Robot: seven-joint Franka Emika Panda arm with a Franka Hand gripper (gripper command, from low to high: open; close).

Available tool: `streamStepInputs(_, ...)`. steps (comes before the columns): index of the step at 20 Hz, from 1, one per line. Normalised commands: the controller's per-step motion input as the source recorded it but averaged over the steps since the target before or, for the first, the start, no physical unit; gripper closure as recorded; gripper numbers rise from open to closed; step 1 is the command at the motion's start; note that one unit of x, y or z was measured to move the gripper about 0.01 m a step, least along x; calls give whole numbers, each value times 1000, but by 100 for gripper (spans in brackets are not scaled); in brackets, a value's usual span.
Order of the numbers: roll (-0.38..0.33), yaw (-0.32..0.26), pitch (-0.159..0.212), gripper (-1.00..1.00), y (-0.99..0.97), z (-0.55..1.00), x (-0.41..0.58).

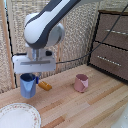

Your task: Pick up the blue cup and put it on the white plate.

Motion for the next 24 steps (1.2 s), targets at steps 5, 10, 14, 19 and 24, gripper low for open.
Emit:
streamStepInputs(5, -135, 23, 0, 100, 774, -419, 145)
streamStepInputs(10, -208, 28, 12, 100, 609, -415, -34)
streamStepInputs(14, -221, 30, 26, -100, 501, -171, -84)
streamStepInputs(19, -106, 24, -50, -100, -50, 414, 124)
streamStepInputs(24, -87, 59, -64, -100, -355, 758, 59)
